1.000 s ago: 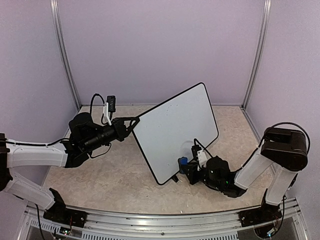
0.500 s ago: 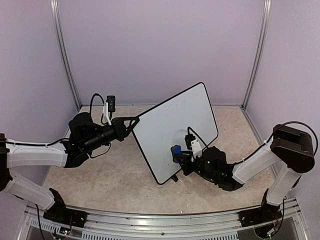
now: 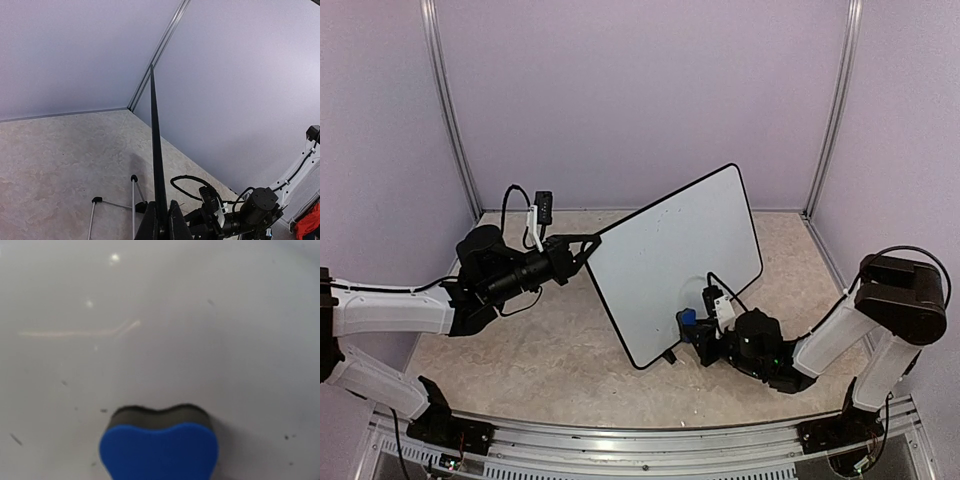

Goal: Erase the whiteboard
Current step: Erase the whiteboard at the center of the board.

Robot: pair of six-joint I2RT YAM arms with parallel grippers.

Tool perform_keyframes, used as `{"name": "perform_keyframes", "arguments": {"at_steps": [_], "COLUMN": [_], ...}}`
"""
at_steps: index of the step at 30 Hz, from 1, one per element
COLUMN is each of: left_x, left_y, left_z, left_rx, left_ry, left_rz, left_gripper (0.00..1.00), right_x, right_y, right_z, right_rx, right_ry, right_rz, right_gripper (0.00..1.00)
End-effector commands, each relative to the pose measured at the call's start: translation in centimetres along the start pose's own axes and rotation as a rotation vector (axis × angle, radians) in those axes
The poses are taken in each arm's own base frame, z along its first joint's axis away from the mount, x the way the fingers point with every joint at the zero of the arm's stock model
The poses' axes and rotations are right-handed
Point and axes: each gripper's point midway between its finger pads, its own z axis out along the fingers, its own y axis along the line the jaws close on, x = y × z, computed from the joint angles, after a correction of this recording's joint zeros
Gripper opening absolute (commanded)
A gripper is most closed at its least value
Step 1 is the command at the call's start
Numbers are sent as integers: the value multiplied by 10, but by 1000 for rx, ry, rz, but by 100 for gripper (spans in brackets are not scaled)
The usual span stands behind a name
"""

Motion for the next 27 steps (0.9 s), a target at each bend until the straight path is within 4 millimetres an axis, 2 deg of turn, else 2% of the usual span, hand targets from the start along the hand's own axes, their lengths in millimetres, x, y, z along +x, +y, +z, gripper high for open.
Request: {"name": "perform_keyframes", "arguments": {"at_steps": [1, 7, 9, 16, 19, 23, 27], "left_x": [63, 64, 64, 64, 64, 64, 63], "left_y": [-15, -14, -15, -15, -15, -15, -16], "left_z": [-6, -5, -5, -6, -6, -6, -6], "left_rx": [98, 98, 100, 99, 100, 99, 100], "left_ry": [222, 226, 226, 226, 225, 224, 222], "left_rz": [-8, -7, -7, -4, -4, -4, -3], "left_gripper": [0, 0, 0, 0, 0, 0, 0], "right_x": [-12, -56, -81, -148, -167, -173, -151], "right_y": [7, 30, 38, 47, 55, 67, 83], "right_z": [2, 21, 32, 55, 60, 65, 66], "right_rx": [-20, -44, -34, -41, -49, -99, -197], "right_ry": [-32, -75, -89, -74, -51, -19, 38], "right_rz": [0, -94, -126, -115, -128, -123, -78], "right_gripper": [22, 22, 22, 22, 22, 22, 22]}}
